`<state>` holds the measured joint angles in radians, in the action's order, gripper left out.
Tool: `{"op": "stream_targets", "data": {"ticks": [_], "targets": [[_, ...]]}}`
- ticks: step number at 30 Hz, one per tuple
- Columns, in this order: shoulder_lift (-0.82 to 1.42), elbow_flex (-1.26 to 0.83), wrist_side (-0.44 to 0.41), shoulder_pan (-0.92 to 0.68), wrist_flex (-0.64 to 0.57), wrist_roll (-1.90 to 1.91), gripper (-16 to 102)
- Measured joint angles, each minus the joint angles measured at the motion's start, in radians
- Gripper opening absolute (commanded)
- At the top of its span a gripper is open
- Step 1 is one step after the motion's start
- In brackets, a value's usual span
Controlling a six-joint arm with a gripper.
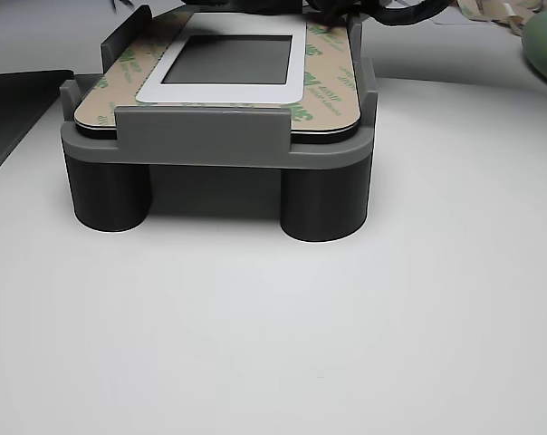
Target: Peel off protective film from adhesive tape.
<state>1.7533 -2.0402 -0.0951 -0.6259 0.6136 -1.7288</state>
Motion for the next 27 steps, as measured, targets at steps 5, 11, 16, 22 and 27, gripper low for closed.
{"op": "stream_targets", "data": {"ticks": [5, 11, 16, 22, 27], "targets": [[-0.006, -0.003, -0.014, -0.034, -0.017, 0.009, -11], [-0.044, 0.008, 0.003, -0.038, -0.043, 0.002, -11], [-0.06, 0.017, 0.003, -0.044, -0.043, 0.002, -11], [-0.08, 0.031, 0.003, -0.048, -0.041, 0.002, -11], [-0.097, 0.032, 0.009, -0.048, -0.048, -0.006, -11]]}}
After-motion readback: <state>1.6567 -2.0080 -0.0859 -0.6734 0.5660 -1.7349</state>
